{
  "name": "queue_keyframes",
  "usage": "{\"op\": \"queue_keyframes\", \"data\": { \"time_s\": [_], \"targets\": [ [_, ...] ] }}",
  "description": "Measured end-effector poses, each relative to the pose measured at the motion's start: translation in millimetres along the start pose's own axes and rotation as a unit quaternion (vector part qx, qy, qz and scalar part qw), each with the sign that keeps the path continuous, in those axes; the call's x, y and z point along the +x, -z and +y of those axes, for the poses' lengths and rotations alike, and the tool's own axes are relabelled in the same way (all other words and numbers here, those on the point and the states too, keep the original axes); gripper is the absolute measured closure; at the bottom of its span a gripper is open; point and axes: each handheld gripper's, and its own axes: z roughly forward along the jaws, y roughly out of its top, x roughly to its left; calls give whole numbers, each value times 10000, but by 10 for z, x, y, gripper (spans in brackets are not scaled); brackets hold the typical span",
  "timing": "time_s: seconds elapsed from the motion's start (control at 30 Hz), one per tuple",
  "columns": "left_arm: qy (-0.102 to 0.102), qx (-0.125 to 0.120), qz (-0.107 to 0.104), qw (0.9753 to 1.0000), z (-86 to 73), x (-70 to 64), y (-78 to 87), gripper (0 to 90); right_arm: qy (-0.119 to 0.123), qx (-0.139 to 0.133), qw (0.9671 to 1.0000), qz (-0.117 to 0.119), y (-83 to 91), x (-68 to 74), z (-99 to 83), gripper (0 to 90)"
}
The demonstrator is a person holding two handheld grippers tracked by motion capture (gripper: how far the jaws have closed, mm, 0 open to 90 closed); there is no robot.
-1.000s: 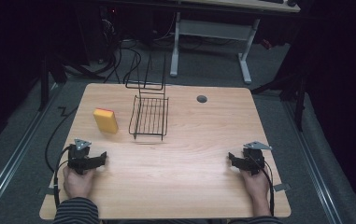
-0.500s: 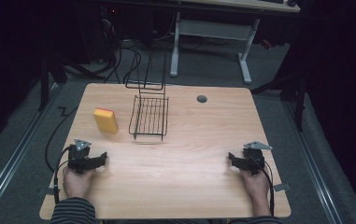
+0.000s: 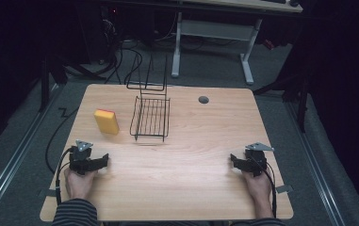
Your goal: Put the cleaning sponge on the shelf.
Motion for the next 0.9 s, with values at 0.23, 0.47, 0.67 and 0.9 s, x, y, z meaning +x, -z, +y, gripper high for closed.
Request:
{"op": "queue_keyframes", "data": {
  "time_s": [0.23, 0.47, 0.67, 0.9],
  "targets": [
    [97, -255, -89, 9996, 39, -2, 144, 142, 8, 5, 10000, -2, 1, 0, 0, 289],
    [300, -526, -317, 9977, 119, 16, 303, 129, 13, 4, 10000, -2, 1, 2, 0, 290],
    [247, -628, -267, 9974, 183, 19, 376, 122, 11, 6, 10000, -4, 1, 2, 0, 290],
    [291, -781, -259, 9962, 286, 16, 425, 37, 7, 12, 10000, -5, 2, 5, 0, 289]
  ]
}}
